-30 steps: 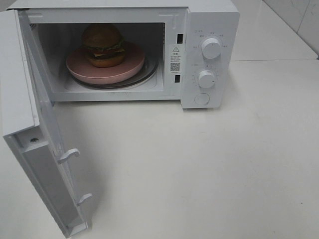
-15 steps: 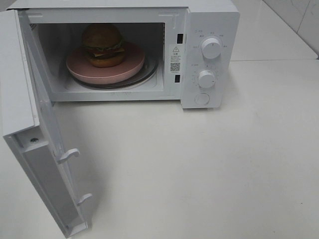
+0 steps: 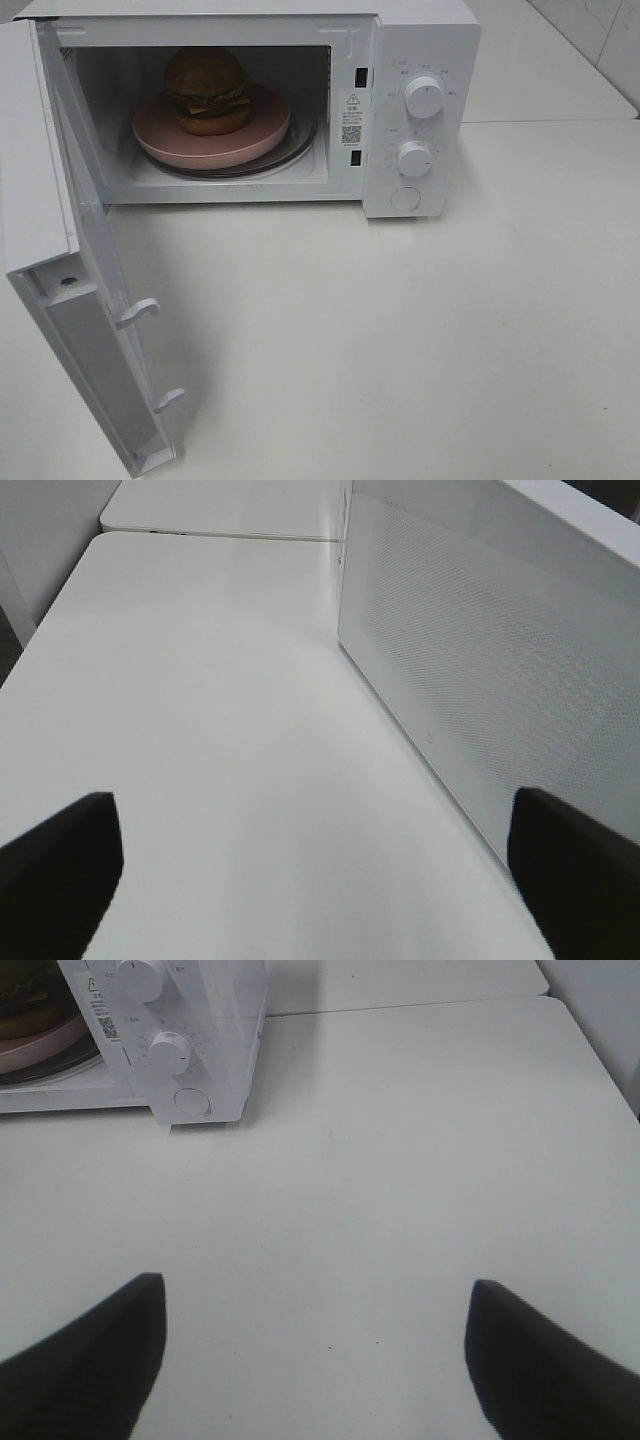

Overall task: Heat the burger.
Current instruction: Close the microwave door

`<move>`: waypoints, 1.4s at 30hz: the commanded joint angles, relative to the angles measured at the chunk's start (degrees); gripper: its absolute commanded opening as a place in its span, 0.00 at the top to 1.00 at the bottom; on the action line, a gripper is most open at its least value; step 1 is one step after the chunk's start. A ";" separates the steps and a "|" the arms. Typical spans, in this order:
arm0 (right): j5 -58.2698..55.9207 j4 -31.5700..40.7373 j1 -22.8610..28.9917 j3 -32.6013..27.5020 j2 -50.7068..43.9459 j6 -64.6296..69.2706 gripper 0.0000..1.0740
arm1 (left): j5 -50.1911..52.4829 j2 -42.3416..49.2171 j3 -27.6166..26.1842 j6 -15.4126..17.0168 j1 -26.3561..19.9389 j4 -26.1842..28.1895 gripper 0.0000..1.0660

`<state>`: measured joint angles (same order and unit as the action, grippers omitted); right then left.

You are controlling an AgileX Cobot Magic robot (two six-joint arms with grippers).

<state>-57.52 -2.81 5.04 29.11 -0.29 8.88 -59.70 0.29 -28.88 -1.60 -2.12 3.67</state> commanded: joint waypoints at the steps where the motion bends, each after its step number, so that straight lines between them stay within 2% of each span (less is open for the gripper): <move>1: 0.00 0.29 -0.29 -0.23 -1.43 -0.29 0.29 | 0.23 1.20 0.06 0.00 -0.11 0.40 0.06; 12: 0.00 0.29 -0.29 -0.23 -1.43 -0.29 0.29 | 0.46 1.03 -0.06 0.63 -0.11 1.15 0.06; 17: 0.00 0.29 -0.29 -0.23 -1.43 -0.29 0.29 | 1.95 -0.97 -1.09 0.63 -0.11 0.97 0.12; 18: 0.00 0.29 -0.29 -0.23 -1.43 -0.29 0.29 | 4.24 -2.23 -1.72 0.63 -0.11 0.97 0.17; 20: 0.00 0.29 -0.29 -0.23 -1.43 -0.29 0.29 | 5.39 -2.75 -1.89 0.63 -0.11 0.97 0.20; 21: 0.00 0.29 -0.29 -0.23 -1.43 -0.29 0.29 | 8.48 -4.13 -1.95 0.63 -0.11 0.97 0.28; 22: 0.00 0.29 -0.29 -0.23 -1.43 -0.29 0.29 | 9.57 -4.93 -1.95 0.63 -0.11 0.97 0.32; 23: 0.00 0.29 -0.29 -0.23 -1.43 -0.29 0.29 | 9.57 -4.93 -1.95 0.63 -0.11 0.97 0.32; 24: 0.00 0.29 -0.29 -0.23 -1.43 -0.29 0.29 | 12.03 -6.59 -1.95 0.46 -0.11 0.57 0.43; 25: 0.00 0.29 -0.29 -0.23 -1.43 -0.29 0.29 | 12.03 -6.59 -1.95 0.46 -0.11 0.57 0.43; 26: 0.00 0.29 -0.29 -0.23 -1.43 -0.29 0.29 | 14.09 -8.88 -1.89 0.46 -0.11 -0.29 0.56; 27: 0.00 0.29 -0.29 -0.23 -1.43 -0.29 0.29 | 15.01 -9.91 -1.89 0.46 -0.11 -0.57 0.61; 28: 0.00 0.29 -0.29 -0.23 -1.43 -0.29 0.29 | 15.01 -9.91 -1.89 0.46 -0.11 -0.57 0.61; 29: 0.00 0.29 -0.29 -0.23 -1.43 -0.29 0.29 | 16.79 -12.66 -1.89 0.46 -0.11 -0.80 0.75; 30: 0.00 0.29 -0.29 -0.23 -1.43 -0.29 0.29 | 16.79 -12.66 -1.89 0.46 -0.11 -0.80 0.75; 31: 0.00 0.29 -0.29 -0.23 -1.43 -0.29 0.29 | 18.68 -15.70 -1.60 0.46 -0.11 -0.74 0.91; 32: 0.00 0.29 -0.29 -0.23 -1.43 -0.29 0.29 | 19.88 -16.96 -1.32 0.46 -0.11 -0.63 1.00; 38: 0.00 0.29 -0.29 -0.23 -1.43 -0.29 0.29 | 28.02 -23.09 1.49 0.40 -0.11 -0.23 1.00; 40: 0.00 0.29 -0.29 -0.23 -1.43 -0.29 0.29 | 36.84 -26.64 4.35 0.40 -0.11 0.69 1.00; 42: 0.00 0.29 -0.29 -0.23 -1.43 -0.29 0.29 | 39.48 -27.39 5.27 0.40 -0.11 0.80 1.00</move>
<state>-57.52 -2.81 5.04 29.11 -0.29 8.88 -23.15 -26.99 -23.89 -1.38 -2.12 3.72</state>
